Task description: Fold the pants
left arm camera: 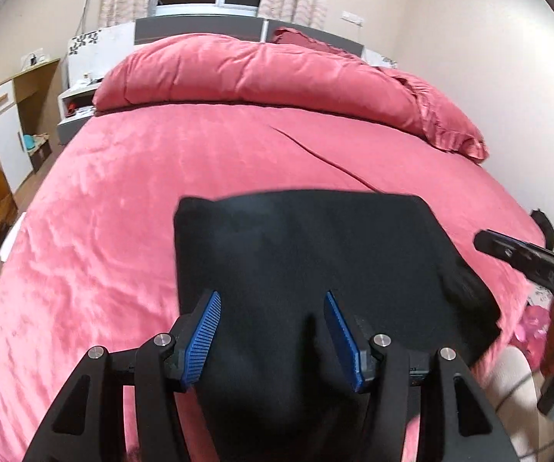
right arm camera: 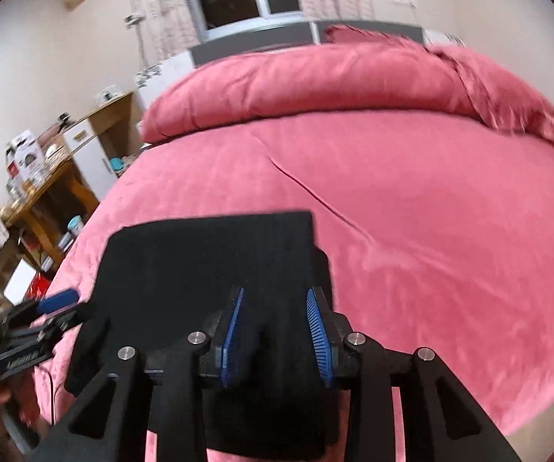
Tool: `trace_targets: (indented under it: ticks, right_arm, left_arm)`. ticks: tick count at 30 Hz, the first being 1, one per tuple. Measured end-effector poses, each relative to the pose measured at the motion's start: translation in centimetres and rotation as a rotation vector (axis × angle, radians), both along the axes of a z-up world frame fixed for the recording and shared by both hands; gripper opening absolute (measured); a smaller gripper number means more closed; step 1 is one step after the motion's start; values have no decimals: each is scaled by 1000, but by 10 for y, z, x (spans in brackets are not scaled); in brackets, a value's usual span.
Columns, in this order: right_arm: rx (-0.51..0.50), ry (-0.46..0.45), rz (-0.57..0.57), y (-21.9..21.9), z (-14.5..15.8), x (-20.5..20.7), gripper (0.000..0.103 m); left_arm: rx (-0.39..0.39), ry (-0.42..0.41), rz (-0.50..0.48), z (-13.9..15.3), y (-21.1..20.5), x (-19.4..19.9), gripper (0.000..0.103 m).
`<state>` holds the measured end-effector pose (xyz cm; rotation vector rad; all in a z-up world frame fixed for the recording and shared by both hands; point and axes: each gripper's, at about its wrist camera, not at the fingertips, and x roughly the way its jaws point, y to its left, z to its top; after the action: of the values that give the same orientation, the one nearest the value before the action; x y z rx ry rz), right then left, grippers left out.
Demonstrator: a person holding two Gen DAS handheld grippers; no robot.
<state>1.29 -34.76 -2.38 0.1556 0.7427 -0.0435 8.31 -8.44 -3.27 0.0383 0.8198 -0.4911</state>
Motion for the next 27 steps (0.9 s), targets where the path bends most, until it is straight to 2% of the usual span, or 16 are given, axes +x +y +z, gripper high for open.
trace_targets:
  ticks: [5,13,24,27]
  right_arm:
    - [9,-1,47,19,-1,8,34]
    - [41,68,54,34,-27,5,34]
    - [36,143,9,18,-49,-4,34]
    - [36,123,29,15,-52,-12,34]
  left_arm:
    - [-19,27,37,1,3,7,57]
    - [-2,62,38,-13,1,-1,57]
    - [19,86,35,-30,-3,-8,57]
    - [19,89,30,-35,-1,-13,57]
